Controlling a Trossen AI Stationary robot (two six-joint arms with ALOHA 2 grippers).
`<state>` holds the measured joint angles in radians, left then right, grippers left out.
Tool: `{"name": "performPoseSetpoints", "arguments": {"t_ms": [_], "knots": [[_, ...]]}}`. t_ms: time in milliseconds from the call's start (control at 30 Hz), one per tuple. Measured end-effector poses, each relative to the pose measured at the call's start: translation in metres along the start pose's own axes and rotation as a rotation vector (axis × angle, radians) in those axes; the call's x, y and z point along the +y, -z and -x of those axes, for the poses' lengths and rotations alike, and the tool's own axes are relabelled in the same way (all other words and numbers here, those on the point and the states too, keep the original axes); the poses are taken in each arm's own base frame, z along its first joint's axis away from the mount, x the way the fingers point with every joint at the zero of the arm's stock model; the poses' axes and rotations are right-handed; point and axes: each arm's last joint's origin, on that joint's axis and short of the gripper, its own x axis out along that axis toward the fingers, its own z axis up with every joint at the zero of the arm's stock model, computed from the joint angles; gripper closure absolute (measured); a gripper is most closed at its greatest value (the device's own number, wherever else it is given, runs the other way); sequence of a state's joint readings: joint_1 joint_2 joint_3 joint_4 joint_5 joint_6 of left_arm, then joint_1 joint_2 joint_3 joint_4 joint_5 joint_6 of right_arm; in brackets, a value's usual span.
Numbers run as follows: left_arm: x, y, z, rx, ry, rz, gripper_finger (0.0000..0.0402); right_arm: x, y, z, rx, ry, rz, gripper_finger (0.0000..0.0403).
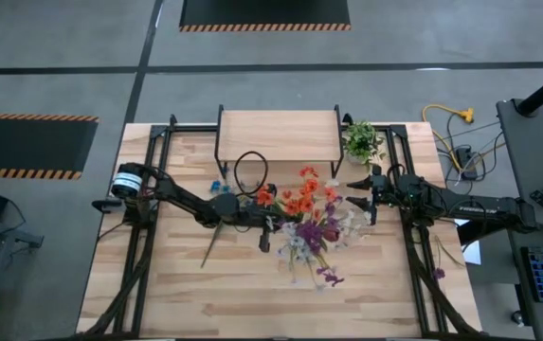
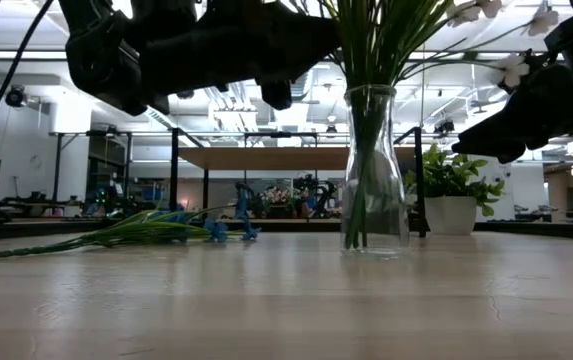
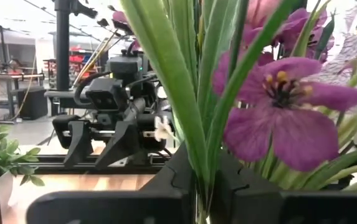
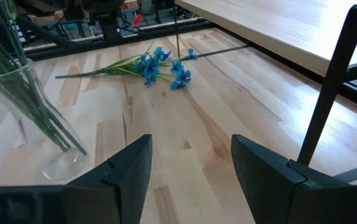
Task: Pick and place flowers into a vace then onto a shelf
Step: Put the orange flowers into the transparent vase
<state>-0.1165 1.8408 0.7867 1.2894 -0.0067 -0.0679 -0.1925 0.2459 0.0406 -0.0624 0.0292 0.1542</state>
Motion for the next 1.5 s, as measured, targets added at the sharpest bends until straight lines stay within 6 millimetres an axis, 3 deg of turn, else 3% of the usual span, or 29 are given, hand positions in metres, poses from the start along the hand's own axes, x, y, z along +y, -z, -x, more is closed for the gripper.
{"name": "performPoseSetpoints", "arguments": {"t_ms": [1500], "knots": [[-0.002, 0.016, 0.002, 0.159, 0.119, -0.118, 0.0400, 0.000, 0.000, 0.000, -0.001, 0.000, 0.004, 0.0193]]}}
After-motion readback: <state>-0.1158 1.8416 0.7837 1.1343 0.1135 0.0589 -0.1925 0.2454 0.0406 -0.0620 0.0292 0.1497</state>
